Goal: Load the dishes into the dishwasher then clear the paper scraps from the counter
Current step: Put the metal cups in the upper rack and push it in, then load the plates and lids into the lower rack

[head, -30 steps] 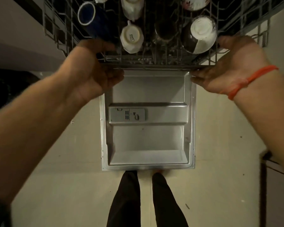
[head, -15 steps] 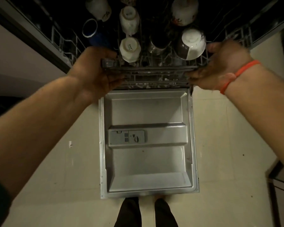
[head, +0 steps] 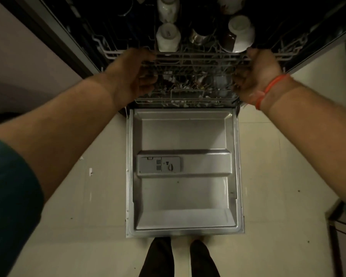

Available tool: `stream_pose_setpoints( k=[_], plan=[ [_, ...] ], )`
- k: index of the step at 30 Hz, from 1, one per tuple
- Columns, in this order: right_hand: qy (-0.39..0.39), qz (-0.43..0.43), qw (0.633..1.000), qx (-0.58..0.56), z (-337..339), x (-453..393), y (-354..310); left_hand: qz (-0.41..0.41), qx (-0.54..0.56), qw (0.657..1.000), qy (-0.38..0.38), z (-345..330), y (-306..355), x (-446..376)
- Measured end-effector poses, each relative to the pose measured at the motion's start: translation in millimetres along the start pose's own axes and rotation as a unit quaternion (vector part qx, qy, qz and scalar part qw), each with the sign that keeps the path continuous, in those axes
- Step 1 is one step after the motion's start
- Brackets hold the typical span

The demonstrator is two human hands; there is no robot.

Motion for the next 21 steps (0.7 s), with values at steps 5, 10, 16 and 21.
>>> stream_pose_setpoints(
  k=[5,10,16,21],
  plan=[
    [0.004,-0.002,0.995,0.095,-8.3,27.1,35.2,-0.026,-0.042,0.998,0.026,31.4,-46.6,21.3],
    [-0.016,-0.008,0.976,0.215,-25.9,47.3,71.5,-0.023,-0.083,0.996,0.008,31.3,-82.8,50.5],
    [-0.008,0.017,0.939,0.344,-33.7,36.5,97.9,-0.031,-0.293,0.956,-0.016,25.3,-102.6,39.8],
    [-0.011,0.127,0.838,0.531,-32.0,23.8,98.7,-0.089,-0.543,0.831,-0.082,28.8,-110.7,2.1]
  ],
)
Point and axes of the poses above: each hand's wrist, its own x-axis away from the middle knuckle, its own z-axis out of the back of the hand, y = z × x, the point moved 8 cm from there along -x, towards the middle knuckle, and after that the axes turned 15 degrees about x, right-handed, at the moved point
